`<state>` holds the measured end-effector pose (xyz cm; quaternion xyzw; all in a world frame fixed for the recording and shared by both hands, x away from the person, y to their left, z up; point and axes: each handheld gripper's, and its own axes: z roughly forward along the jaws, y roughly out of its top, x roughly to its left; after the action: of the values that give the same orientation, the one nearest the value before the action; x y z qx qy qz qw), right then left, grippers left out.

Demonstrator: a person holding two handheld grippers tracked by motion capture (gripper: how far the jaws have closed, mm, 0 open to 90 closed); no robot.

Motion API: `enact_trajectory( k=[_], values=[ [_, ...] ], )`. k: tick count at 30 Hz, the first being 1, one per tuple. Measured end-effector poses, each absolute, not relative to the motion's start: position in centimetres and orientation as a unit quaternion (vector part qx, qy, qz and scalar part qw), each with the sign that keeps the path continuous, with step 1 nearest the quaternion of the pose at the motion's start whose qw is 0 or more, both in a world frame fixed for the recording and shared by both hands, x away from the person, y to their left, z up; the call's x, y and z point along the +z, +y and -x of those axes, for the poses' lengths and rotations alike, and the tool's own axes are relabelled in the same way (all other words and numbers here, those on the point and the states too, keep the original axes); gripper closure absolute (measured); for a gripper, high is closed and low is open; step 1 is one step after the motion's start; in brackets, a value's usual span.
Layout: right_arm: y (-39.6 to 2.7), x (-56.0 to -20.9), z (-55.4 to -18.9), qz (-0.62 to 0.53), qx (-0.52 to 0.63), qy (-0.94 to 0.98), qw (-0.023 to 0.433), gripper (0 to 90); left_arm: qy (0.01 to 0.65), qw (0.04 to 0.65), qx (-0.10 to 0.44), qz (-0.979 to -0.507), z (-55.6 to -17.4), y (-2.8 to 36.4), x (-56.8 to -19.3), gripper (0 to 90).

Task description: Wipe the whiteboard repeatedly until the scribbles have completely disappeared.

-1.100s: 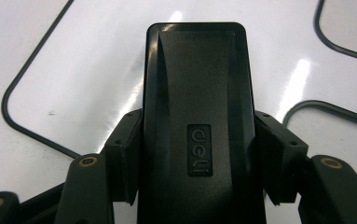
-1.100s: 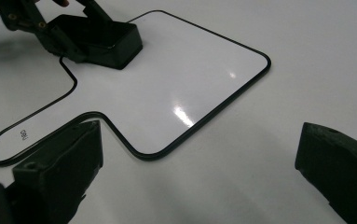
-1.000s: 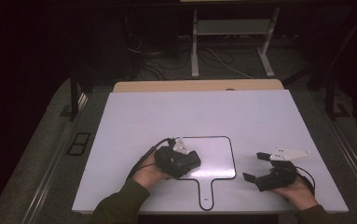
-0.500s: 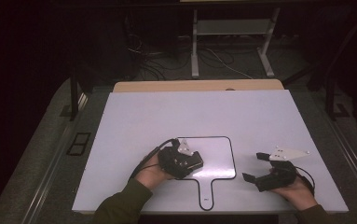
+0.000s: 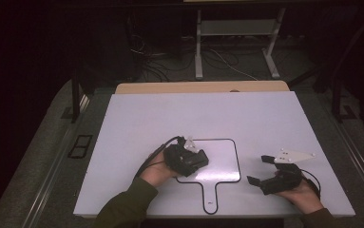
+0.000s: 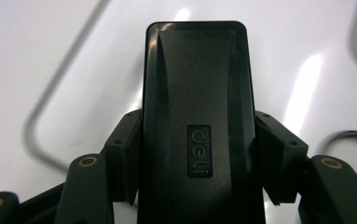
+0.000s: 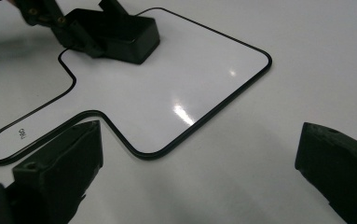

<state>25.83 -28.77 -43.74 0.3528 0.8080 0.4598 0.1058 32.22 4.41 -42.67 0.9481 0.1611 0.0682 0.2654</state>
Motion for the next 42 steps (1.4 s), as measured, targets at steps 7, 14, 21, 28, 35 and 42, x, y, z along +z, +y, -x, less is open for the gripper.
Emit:
enact_trajectory(
  k=[7, 14, 21, 28, 35, 42],
  values=[
    [-28.9, -43.7, -25.8, -0.355, 0.462, 0.806, 0.106, 0.0, 0.162, 0.27, 0.06, -0.947, -32.2, 4.3, -42.7, 39.2],
    [-28.9, -43.7, -25.8, -0.355, 0.461, 0.807, 0.105, 0.0, 0.203, 0.277, 0.073, -0.936, -34.0, 5.7, -42.9, 39.2],
    [-28.8, -43.8, -25.9, -0.356, 0.46, 0.807, 0.104, 0.0, 0.222, 0.278, 0.08, -0.931, -35.3, 6.4, -42.9, 39.2],
    [-28.8, -43.7, -26.0, -0.357, 0.461, 0.805, 0.104, 0.0, 0.23, 0.304, 0.058, -0.923, -35.6, 7.0, -42.5, 39.2],
    [-28.7, -43.9, -26.2, -0.358, 0.46, 0.806, 0.104, 0.0, 0.239, 0.329, 0.04, -0.913, -35.7, 7.5, -42.1, 39.1],
    [-28.6, -43.8, -26.0, -0.357, 0.463, 0.804, 0.108, 0.0, 0.238, 0.337, 0.029, -0.91, -35.7, 7.5, -41.5, 39.1]
  ],
)
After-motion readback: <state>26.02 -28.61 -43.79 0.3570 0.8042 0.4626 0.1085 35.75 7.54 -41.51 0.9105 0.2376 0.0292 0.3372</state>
